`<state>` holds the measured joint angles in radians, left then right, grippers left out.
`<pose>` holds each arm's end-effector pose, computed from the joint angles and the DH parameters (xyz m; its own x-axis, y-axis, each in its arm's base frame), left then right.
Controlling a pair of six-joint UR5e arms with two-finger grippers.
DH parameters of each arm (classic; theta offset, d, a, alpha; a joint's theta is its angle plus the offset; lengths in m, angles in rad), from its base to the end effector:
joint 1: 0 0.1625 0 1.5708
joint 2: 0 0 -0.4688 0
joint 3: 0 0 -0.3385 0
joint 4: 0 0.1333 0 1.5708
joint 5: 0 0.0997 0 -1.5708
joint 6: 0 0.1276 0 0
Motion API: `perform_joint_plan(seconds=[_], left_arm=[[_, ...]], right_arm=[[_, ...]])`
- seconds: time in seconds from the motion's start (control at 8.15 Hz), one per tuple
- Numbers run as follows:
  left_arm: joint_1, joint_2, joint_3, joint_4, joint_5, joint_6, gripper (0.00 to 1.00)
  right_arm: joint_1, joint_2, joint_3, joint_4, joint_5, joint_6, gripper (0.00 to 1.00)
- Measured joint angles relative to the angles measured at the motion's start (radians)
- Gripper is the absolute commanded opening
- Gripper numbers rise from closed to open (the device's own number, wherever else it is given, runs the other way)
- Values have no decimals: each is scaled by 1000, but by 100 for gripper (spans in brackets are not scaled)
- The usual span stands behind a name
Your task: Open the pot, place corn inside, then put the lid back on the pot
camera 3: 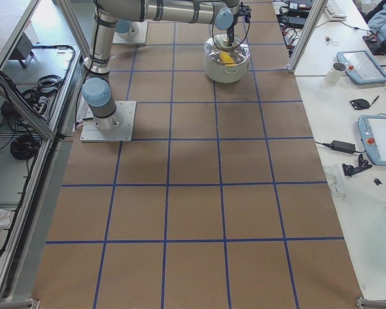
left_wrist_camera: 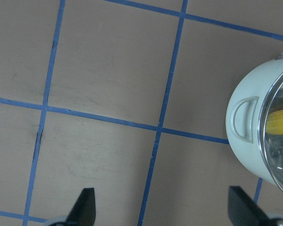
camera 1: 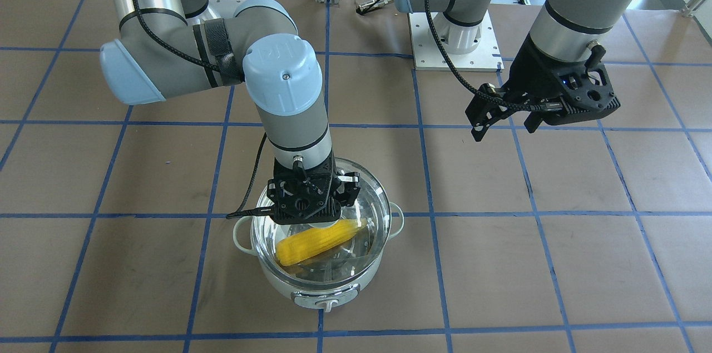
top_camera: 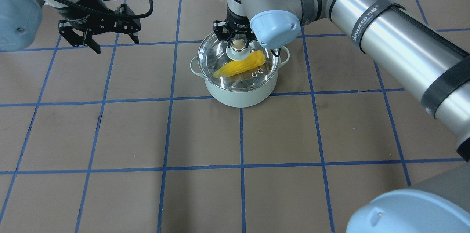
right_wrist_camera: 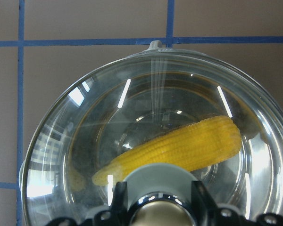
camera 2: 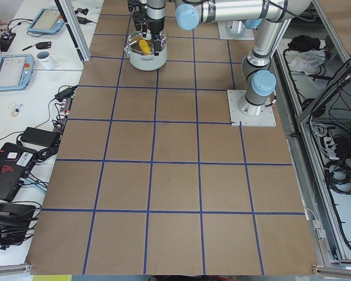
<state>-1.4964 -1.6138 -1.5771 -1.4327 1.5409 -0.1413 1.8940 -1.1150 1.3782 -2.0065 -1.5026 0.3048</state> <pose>-0.1019 -0.4778 0.4960 -0.9766 -0.2108 0.0420 -0.2137 0.9733 -0.0836 0.3421 -0.5743 0.3871 -0.9928 -0.0325 -0.1155 -0.0157 0.9895 -0.1436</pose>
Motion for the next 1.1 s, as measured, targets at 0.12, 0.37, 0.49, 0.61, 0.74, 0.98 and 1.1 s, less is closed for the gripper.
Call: perform_joint_plan(seconds=[0.12,0.37,0.49,0.61,0.74,0.98,1.1], left_arm=[[-5,-4,0,5,0,4,100],[-9,-10,-1,21,-1,20,100],[-9,-12,0,24,-1,46,100],[-10,-15,-1,26,0,82,100],[-10,-16,-1,26,0,103,100],[-10,-14,0,25,0,112,100],[-10,-13,-1,25,0,112,100]], right_arm=[[-1,1,2,-1,-1,-5,9],[-1,1,7,-3,0,-6,9],[-1,2,9,-4,-1,-9,9],[-1,2,13,-6,-4,-10,9],[-1,2,18,-8,-7,-12,13],[-1,3,27,-12,-9,-12,19],[-1,3,27,-14,-10,-12,12]])
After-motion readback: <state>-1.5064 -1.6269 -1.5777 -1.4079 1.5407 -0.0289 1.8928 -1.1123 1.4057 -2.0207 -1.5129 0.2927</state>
